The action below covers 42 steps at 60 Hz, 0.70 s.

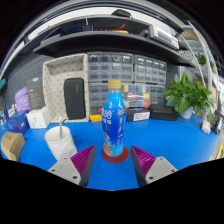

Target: Pour water

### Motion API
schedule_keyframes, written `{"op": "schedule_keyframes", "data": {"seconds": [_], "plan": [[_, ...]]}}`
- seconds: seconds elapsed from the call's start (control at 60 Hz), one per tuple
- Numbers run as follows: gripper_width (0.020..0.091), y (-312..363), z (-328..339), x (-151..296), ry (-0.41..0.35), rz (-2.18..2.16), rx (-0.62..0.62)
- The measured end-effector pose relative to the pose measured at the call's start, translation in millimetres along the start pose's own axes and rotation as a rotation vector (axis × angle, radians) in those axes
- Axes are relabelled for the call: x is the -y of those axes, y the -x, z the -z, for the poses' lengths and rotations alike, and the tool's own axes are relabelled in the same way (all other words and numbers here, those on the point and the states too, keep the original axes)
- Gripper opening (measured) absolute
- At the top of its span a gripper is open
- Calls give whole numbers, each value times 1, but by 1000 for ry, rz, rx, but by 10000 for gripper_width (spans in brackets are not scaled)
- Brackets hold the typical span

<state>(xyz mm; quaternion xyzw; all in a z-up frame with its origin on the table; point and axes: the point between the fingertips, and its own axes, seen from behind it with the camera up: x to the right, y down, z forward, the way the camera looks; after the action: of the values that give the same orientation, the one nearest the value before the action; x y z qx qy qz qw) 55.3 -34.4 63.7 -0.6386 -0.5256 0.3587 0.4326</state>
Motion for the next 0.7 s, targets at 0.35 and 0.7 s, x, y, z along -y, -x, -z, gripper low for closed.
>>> {"op": "schedule_keyframes", "data": {"seconds": [0.35,0.7], "plan": [[693,35,107,80,-86,13,42],[699,44,155,109,-155,30,58]]}}
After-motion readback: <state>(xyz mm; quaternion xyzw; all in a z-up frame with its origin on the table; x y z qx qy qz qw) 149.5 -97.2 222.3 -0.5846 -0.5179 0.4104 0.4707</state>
